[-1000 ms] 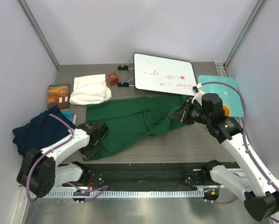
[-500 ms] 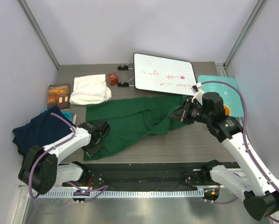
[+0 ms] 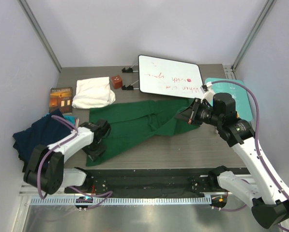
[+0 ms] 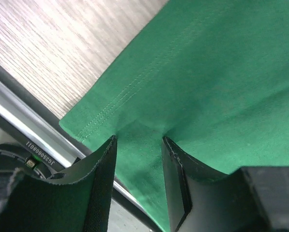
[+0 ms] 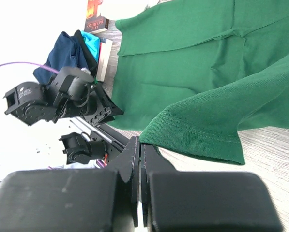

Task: Fold and stack the t-shirts

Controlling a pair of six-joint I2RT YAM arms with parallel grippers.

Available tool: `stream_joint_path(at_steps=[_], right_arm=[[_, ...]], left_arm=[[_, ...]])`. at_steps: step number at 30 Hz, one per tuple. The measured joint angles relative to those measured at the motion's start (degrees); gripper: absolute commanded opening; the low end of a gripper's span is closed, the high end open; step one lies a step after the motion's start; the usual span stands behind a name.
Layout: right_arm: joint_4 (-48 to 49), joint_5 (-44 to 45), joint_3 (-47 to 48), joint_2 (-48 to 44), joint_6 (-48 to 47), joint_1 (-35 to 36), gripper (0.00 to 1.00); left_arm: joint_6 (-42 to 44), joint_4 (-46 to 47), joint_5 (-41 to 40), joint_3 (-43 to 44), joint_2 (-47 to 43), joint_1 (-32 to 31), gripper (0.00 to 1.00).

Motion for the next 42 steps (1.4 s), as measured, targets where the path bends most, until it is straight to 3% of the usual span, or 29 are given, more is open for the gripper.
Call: stream_joint_path(at_steps=[10,12,14,16,18,27,42], right_arm=[[-0.04,-1.49,1.62,0.52,0.11,-0.15,0.01],[-0.04,-1.84,2.01,0.63,0.26,-0.22,0.01],[-0.07,-2.1,2.36,0.66,0.46,-0.22,0.01],[-0.04,-2.29,2.67,0.66,0.55,-0.22,0.01],[-0.04,-2.51,2.91,0.66,0.68,-0.22,0.01],[0.09,-2.64,2.8,0.57,1.09,-0.46,0.01],[1.88,-2.34,-3.69,1.36,2.64,-0.85,0.01]], left_arm=[[0.61,2.47,1.4,-6.23,-10.47,1.51,0.4],[0.7,2.56,1.42,-6.1,-10.01,1.51,0.34],[0.87,2.56,1.49,-5.44,-8.72,1.51,0.18],[1.07,2.69,1.55,-4.79,-7.39,1.51,0.13],[1.66,2.73,1.53,-4.37,-6.38,1.55,0.0],[3.28,2.89,1.55,-3.89,-5.51,1.55,0.0],[6.45,0.31,-1.01,-1.44,-12.74,1.57,0.0]])
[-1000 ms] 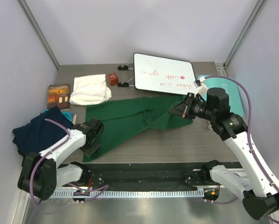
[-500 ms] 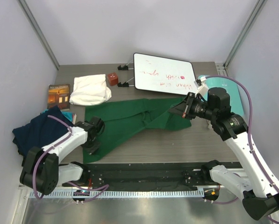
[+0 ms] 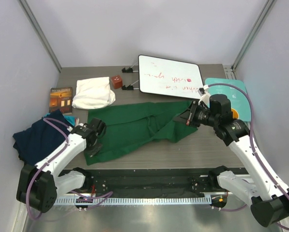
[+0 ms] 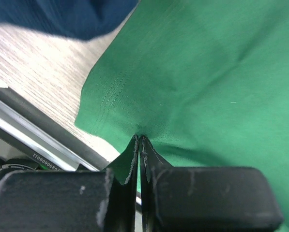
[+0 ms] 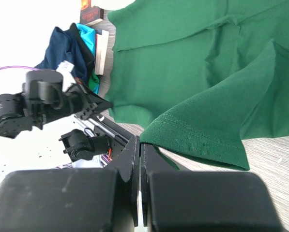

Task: Fold and stack the t-shirts

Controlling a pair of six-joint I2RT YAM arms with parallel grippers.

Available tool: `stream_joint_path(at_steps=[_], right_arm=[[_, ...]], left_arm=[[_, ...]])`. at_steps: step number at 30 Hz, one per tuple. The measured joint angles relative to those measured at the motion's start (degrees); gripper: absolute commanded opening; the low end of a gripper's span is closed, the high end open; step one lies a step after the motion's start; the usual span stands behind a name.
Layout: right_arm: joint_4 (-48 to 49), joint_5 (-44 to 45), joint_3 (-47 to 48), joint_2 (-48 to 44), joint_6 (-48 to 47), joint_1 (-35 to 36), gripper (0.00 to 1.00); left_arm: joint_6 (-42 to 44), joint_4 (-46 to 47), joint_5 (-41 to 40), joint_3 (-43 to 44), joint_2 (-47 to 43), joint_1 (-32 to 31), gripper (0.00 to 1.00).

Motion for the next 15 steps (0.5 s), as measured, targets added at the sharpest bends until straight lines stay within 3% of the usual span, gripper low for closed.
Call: stream_joint_path(at_steps=[10,15], right_arm=[[-0.2,1.51,-4.83,3.67,-0.11,-0.02,0.01],[-0.79,3.98,-3.5,4.7,-1.36,-0.07,0.01]], left_arm=[[3.26,-0.07,-2.25,3.54,-1.49,0.04,0.0],[5.64,-0.2,-3.91,8.48,2.08,0.04,0.0]])
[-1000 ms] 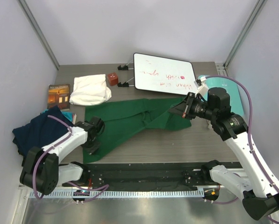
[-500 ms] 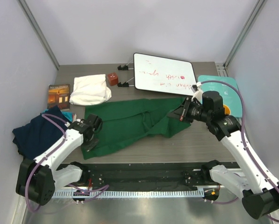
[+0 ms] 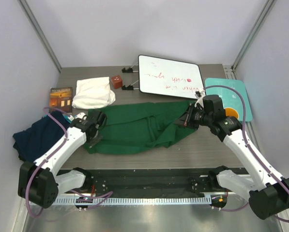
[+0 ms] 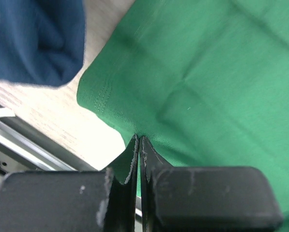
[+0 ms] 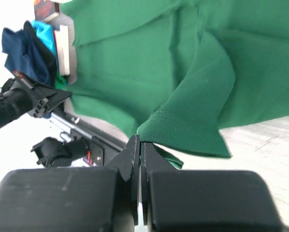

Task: Fold and stack the t-shirts

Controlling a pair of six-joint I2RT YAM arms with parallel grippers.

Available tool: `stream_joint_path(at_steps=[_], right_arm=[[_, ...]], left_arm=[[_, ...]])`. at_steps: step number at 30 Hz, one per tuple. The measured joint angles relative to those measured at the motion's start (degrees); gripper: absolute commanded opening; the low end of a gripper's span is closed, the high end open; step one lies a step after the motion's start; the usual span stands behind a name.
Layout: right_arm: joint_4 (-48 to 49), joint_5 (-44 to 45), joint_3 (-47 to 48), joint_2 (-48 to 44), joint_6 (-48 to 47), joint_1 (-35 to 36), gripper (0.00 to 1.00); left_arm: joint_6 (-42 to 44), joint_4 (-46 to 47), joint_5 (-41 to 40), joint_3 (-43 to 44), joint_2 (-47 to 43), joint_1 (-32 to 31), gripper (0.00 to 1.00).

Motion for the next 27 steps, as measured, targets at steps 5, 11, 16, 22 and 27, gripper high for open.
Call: stream_joint_path(at_steps=[5,11,16,22,27], right_arm=[[-1.16,2.8,5.75,2.67,-1.55,-0.04,0.01],[-3.67,3.56,8.48,0.96,-0.63,-0.04,0.01],[-8.46,3.91,3.41,-8.52,3.45,-0.04,0.01],[-16.61,7.23,-1.51,-25.92,12.94,-0.04,0.01],[-24.17,9.7,-4.11,-36.7,19.23,-0.04,0.01]], left_arm=[[2.47,-0.07,-2.27,4.63,3.61,0.0,0.0],[5.05,0.04,-3.39,6.64,4.9,0.0,0.0],[6.75,0.28,-3.23,6.56,5.22,0.0,0.0],[9.57,0.83,-3.15,6.58,6.47,0.0,0.0],[11.63,1.38,-1.97,7.67,8.94,0.0,0.0]])
